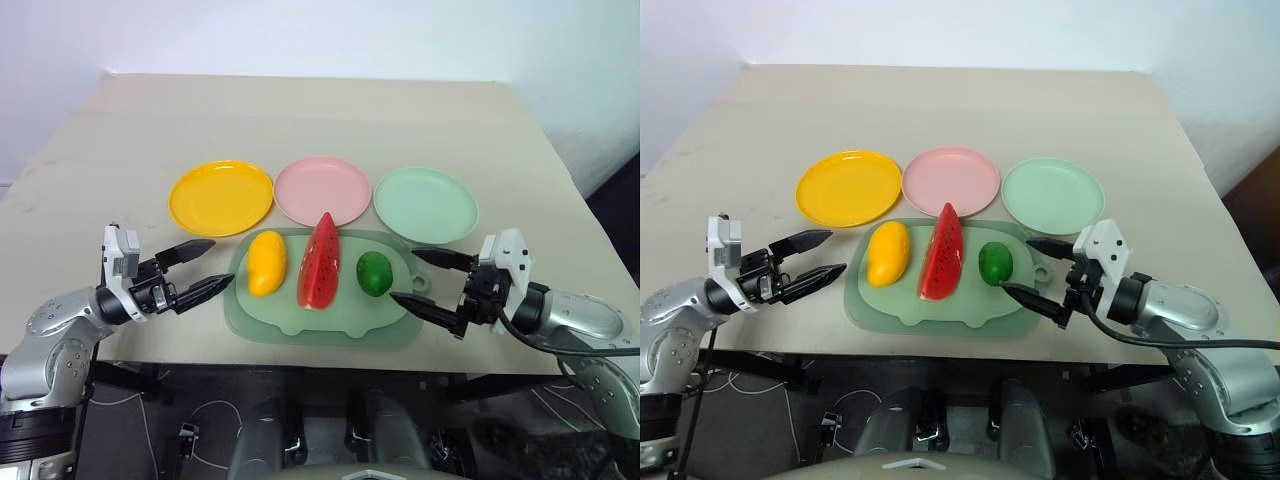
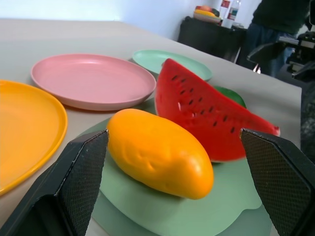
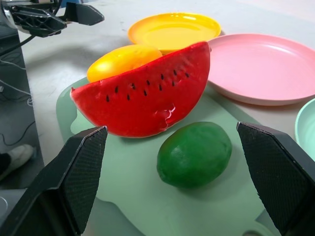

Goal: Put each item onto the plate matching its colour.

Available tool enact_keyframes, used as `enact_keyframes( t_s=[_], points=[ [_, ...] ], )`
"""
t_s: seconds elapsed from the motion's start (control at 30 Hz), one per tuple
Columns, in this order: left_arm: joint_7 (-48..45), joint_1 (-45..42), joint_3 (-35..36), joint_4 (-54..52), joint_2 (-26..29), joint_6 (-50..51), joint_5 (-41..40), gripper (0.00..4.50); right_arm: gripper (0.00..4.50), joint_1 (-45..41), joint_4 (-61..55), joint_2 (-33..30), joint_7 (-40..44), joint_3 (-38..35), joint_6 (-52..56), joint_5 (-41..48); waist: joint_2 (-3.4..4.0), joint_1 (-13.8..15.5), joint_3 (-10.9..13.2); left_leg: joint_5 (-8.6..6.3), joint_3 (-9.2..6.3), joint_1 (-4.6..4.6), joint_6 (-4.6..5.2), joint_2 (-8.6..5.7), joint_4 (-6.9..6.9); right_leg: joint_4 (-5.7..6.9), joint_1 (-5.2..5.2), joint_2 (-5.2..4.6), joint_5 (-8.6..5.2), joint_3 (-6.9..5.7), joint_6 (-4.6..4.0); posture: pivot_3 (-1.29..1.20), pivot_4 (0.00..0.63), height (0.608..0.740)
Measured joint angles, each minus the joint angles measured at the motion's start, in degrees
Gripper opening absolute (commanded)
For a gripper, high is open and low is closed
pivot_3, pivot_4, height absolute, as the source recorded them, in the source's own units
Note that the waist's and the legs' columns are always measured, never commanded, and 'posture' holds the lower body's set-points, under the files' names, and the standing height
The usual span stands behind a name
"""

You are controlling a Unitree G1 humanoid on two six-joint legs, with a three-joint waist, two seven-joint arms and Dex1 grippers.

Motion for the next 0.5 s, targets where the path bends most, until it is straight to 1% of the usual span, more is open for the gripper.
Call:
enact_keyframes(
  t_s=[0.1, 0.13, 0.2, 0.33, 0.5],
  points=[
    [0.0, -0.7, -0.2, 0.4, 0.0, -0.5, 0.7, 4.48, 4.50, -0.9, 0.2, 0.0, 0.2, 0.6, 0.2, -0.1, 0.00, 0.0, 0.0, 0.08, 0.01, 0.04, -0.13, -0.01, -0.05, -0.01, 0.00, 0.00, 0.00, 0.00, 0.00, 0.00, 0.150, 0.696],
    [-0.1, -1.0, -0.4, 0.6, 0.0, -0.8, 1.1, 4.48, 4.50, -0.9, 0.6, 0.0, 0.3, 1.0, 0.1, -0.2, 0.00, 0.0, 0.0, 0.19, 0.01, 0.04, -0.33, -0.01, -0.07, -0.02, 0.00, 0.00, 0.00, 0.00, -0.01, 0.00, 0.150, 0.696],
    [-0.3, -1.8, -0.5, 1.3, 0.0, -1.2, 1.4, 4.48, 4.50, -1.1, 1.7, 0.1, 0.2, 1.6, 0.1, -0.6, 0.00, 0.0, 0.0, 0.20, 0.02, 0.04, -0.34, -0.01, -0.08, -0.02, 0.00, 0.00, 0.00, 0.00, -0.01, 0.00, 0.150, 0.696],
    [-0.5, -2.5, -0.9, 1.8, 0.0, -1.4, 1.7, 4.48, 4.50, -3.0, 2.5, 0.7, -3.0, 2.4, 3.1, -0.6, 0.00, -0.1, 0.0, 0.22, 0.03, 0.04, -0.37, -0.01, -0.09, -0.02, -0.01, -0.01, 0.00, 0.00, -0.02, 0.00, 0.150, 0.696],
    [-0.5, -3.9, -1.7, 2.6, -1.2, -2.0, 1.9, 4.48, 4.50, -3.1, 2.4, 0.5, -5.0, 2.8, 6.7, -0.1, 0.00, 0.1, 0.0, 0.23, 0.03, 0.04, -0.40, -0.01, -0.13, -0.02, -0.02, -0.01, 0.00, 0.00, -0.02, 0.00, 0.150, 0.696]
  ],
)
